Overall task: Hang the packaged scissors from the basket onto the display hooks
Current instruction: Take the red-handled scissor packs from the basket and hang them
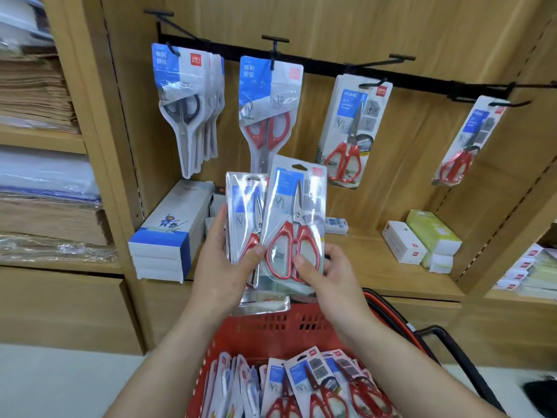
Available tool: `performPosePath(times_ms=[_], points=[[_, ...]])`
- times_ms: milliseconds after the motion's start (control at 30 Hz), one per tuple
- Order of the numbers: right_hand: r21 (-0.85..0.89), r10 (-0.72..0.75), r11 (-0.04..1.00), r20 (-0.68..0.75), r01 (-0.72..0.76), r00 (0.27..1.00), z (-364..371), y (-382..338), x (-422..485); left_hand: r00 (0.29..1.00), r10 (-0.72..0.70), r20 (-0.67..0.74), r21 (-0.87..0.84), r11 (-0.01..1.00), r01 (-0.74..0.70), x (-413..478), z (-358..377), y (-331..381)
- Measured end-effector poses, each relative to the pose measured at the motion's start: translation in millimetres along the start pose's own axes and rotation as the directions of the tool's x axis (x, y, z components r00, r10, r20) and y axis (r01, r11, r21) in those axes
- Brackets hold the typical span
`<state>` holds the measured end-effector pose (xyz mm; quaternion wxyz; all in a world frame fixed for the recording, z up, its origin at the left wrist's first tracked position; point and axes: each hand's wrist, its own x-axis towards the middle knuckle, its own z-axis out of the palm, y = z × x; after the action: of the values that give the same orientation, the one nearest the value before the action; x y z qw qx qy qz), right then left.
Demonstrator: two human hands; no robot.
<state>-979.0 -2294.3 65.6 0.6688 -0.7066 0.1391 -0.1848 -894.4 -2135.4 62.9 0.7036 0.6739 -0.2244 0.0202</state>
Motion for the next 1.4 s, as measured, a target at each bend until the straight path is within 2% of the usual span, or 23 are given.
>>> performPosePath(times_ms=[233, 400, 467, 600, 733, 900, 1033, 1200, 1300, 1400], points=[[0.043, -0.066, 0.997, -0.016, 0.067, 0.998, -10, -7, 5, 1.000, -0.025, -0.019, 0.018, 1.000, 0.025, 0, 7, 2], [0.149, -0.003, 0.989, 0.001, 0.003, 1.000, -21, -1, 10, 0.998, -0.051, -0.028, -0.023, 0.998, 0.050, 2, 5, 1], [0.141, -0.008, 0.990, -0.008, 0.009, 1.000, -27, -1, 12, 0.997, -0.065, -0.036, -0.044, 0.997, 0.063, 3, 3, 1], [0.104, -0.097, 0.989, -0.119, 0.109, 0.988, -45, -18, 25, 0.997, -0.064, -0.037, -0.045, 0.997, 0.063, 1, 1, 3], [-0.007, -0.221, 0.974, -0.261, 0.227, 0.940, -70, -49, 57, 0.997, -0.080, -0.023, -0.057, 0.995, 0.078, 0, 3, 5], [-0.051, -0.263, 0.964, -0.341, 0.262, 0.902, -86, -81, 85, 0.997, -0.082, -0.009, -0.067, 0.994, 0.081, -1, 6, 7], [-0.044, -0.240, 0.970, -0.366, 0.241, 0.899, -88, -88, 92, 0.996, -0.094, -0.007, -0.061, 0.994, 0.094, 0, 6, 7], [-0.136, -0.253, 0.966, -0.340, 0.219, 0.906, -80, -87, 102, 0.994, -0.106, -0.002, -0.059, 0.993, 0.105, 1, 7, 9], [-0.253, -0.208, 0.960, -0.340, 0.124, 0.917, -74, -81, 115, 0.994, -0.113, 0.010, -0.058, 0.992, 0.113, 0, 10, 9], [-0.436, -0.115, 0.899, -0.348, -0.051, 0.930, -63, -64, 107, 0.995, -0.098, 0.011, -0.051, 0.994, 0.098, -2, 11, 12]])
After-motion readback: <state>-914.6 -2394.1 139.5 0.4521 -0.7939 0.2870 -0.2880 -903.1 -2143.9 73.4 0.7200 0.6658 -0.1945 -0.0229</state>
